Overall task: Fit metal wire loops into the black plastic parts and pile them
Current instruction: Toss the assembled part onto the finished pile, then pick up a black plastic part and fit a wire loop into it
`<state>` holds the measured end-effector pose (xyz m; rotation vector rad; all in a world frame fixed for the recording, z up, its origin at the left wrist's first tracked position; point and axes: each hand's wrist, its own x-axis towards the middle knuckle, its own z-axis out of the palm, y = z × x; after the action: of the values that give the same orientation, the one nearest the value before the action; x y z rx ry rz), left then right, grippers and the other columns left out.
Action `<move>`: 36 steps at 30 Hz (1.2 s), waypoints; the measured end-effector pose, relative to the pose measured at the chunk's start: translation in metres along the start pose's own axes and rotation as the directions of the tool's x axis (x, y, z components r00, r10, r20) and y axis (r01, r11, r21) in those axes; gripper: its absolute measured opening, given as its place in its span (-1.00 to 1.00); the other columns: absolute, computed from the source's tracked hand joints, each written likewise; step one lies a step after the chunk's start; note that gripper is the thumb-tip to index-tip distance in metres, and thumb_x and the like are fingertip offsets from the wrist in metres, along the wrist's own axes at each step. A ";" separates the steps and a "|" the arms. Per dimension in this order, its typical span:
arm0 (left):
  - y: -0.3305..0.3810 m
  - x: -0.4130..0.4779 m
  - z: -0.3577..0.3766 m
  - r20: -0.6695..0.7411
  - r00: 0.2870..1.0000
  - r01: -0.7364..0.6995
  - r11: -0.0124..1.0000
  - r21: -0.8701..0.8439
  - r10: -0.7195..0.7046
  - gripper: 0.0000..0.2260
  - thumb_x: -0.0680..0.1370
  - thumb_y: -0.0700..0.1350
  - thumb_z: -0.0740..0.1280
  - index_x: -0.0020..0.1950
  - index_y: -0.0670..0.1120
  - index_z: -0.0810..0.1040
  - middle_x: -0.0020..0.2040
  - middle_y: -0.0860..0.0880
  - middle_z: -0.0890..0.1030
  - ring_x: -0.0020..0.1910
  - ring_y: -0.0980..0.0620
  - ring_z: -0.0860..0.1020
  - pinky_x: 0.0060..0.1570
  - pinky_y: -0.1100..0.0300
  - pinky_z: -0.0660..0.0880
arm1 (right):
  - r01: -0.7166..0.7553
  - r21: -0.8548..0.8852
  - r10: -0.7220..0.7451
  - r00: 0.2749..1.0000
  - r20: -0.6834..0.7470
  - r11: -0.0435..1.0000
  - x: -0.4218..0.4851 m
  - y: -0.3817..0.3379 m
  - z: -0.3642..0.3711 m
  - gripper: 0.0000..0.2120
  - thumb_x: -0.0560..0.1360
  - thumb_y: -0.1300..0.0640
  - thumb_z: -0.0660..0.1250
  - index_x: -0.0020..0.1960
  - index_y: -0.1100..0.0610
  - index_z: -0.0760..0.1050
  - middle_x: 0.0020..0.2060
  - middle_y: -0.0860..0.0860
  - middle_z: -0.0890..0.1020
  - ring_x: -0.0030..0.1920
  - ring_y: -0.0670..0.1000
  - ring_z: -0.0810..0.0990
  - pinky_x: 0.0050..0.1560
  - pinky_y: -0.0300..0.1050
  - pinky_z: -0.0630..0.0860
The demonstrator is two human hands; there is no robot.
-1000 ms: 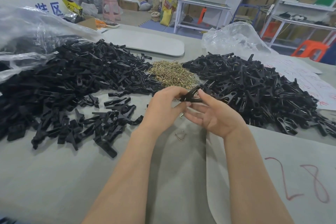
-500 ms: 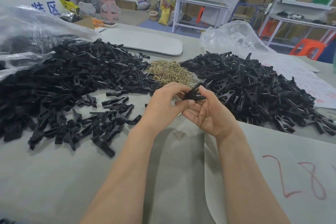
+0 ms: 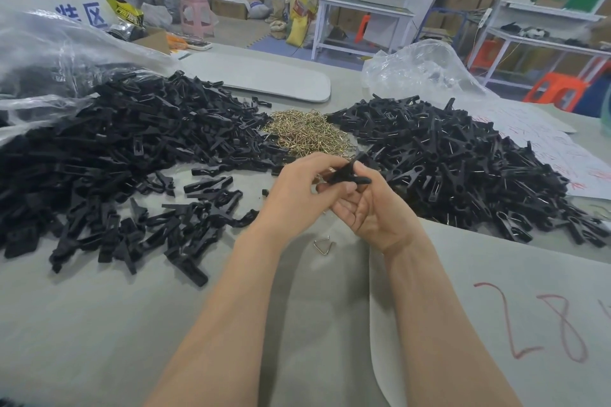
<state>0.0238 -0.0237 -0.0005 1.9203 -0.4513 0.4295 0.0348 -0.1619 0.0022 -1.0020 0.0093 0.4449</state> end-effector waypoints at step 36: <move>-0.007 0.005 -0.026 -0.302 0.760 0.457 0.804 -0.381 -0.575 -0.78 0.55 0.02 0.33 -0.09 -0.13 0.59 -0.14 -0.08 0.63 -0.10 0.00 0.60 0.07 0.00 0.55 | 0.279 -0.940 -0.604 0.789 0.110 0.194 0.025 0.022 0.062 -0.96 0.44 0.17 0.38 -0.11 0.07 0.56 -0.29 -0.11 0.57 -0.26 -0.12 0.51 -0.13 -0.25 0.47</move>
<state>0.0296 0.0019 0.0061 1.5283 0.2948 0.3507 0.0373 -0.0928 0.0134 -2.1729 -0.3267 -0.3823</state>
